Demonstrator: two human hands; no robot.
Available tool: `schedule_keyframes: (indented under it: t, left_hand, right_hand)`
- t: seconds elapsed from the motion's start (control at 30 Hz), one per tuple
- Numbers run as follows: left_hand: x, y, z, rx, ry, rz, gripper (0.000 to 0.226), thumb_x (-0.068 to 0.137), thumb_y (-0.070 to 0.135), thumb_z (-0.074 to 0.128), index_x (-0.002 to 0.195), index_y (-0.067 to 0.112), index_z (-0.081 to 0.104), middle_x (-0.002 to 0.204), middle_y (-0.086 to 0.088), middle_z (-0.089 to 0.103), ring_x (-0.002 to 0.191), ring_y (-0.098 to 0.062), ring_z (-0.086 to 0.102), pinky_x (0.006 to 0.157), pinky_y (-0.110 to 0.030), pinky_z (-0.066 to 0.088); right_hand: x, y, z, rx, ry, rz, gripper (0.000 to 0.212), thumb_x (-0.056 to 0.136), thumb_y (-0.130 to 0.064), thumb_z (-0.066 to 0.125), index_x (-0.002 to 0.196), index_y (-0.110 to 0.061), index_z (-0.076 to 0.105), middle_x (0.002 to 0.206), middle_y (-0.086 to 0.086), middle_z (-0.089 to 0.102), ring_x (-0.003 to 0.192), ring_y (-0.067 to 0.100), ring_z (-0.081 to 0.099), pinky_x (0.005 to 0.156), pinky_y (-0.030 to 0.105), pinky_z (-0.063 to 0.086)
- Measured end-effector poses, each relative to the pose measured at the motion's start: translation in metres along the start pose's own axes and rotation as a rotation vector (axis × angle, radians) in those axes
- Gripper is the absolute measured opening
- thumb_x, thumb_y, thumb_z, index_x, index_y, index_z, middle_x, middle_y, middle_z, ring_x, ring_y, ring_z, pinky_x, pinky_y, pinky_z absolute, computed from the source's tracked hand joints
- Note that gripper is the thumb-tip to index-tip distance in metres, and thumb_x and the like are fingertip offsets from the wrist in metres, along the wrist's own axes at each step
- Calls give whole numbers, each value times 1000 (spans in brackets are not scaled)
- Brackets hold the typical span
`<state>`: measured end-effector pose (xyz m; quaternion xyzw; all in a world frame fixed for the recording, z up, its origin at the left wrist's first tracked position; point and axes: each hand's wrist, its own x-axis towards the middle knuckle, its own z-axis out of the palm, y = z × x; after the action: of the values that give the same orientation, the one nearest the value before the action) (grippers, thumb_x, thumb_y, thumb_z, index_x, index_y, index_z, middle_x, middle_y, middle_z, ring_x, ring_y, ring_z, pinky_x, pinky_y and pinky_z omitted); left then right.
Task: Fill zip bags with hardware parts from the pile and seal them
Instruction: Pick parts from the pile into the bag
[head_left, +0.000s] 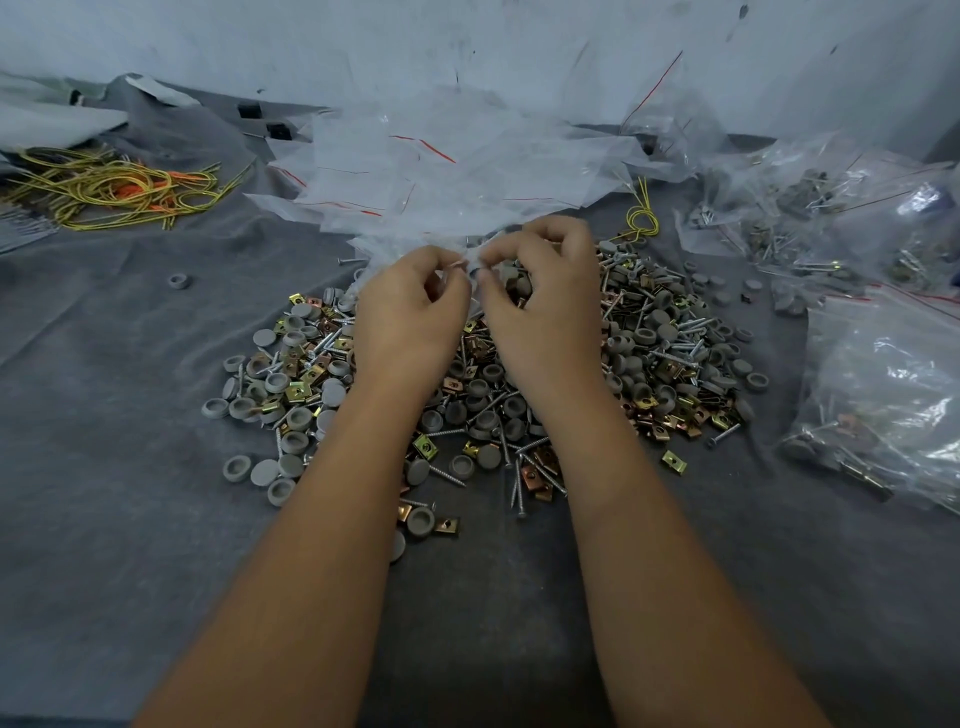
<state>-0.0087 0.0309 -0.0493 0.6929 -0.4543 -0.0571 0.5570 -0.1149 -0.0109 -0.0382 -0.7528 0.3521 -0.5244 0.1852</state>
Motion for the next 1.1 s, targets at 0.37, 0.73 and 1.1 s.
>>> schedule_keyframes:
  t: [0.37,0.73,1.1]
  left_hand:
    - [-5,9,-2,-184,-94,105,18,90,23,57,95,29,73,71,-13,66,55,-14,52,53,-29,42]
    - [-5,7,0,-182,73,111,19,88,23,55,80,37,64,52,14,50,47,0,41,46,-15,30]
    - [-2,8,-7,-48,368,113,27,90,27,49,99,18,73,58,16,49,55,-3,45,58,-23,37]
  right_hand:
    - [1,6,-3,-203,-205,106,19,91,-28,63,107,-23,71,102,-1,59,89,19,57,73,34,49]
    - [0,2,-2,-74,-210,45,24,98,-18,55,116,-16,71,107,2,72,94,19,65,81,38,52]
    - [0,-1,-4,72,-17,94,22,96,-17,49,114,-24,60,97,-6,62,74,6,54,62,24,44]
